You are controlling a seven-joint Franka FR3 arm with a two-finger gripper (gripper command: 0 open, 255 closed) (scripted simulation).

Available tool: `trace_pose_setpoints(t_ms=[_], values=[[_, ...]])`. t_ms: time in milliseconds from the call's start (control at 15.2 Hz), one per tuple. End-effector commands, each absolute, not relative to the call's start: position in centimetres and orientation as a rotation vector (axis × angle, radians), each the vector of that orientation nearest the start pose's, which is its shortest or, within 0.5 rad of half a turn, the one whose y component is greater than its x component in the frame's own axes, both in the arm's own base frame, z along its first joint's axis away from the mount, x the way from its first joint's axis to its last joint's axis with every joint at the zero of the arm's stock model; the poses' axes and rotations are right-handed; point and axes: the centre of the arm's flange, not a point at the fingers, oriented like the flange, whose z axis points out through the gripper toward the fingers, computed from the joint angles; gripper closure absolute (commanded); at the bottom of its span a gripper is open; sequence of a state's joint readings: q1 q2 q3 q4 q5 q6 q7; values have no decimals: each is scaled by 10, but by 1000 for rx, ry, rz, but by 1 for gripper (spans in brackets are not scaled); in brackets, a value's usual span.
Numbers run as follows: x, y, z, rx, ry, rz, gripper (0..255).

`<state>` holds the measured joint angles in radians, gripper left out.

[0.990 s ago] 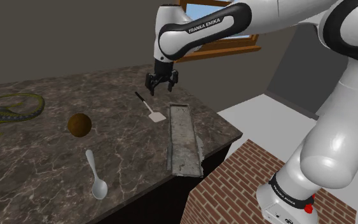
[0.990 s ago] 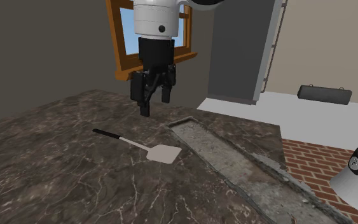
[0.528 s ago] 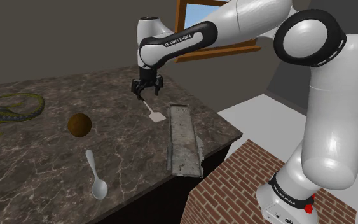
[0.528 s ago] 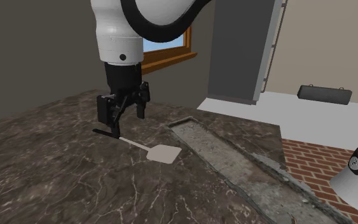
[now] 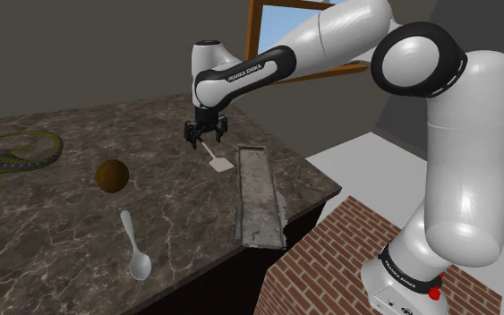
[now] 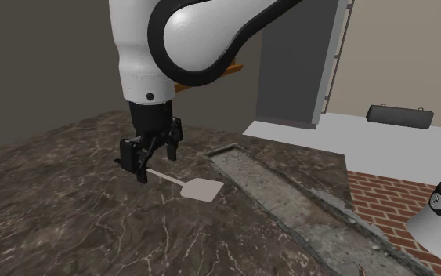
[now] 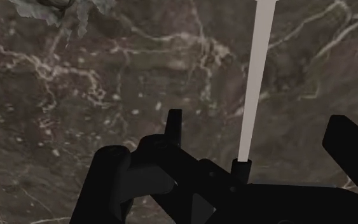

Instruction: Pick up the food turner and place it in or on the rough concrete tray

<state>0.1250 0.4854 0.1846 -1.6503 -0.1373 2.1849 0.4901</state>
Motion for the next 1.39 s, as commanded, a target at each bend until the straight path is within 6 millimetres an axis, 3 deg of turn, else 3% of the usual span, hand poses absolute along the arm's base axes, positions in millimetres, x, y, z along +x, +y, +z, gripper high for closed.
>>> trace_pose_setpoints(t_ms=[0,396,462,1056,1320], values=[[655,189,338,-3137,201,-104,0],[655,189,339,-3137,201,-104,0],[655,189,339,-3137,201,-104,255],[655,189,339,-3137,201,-104,255],[655,189,360,-3137,201,-104,255]])
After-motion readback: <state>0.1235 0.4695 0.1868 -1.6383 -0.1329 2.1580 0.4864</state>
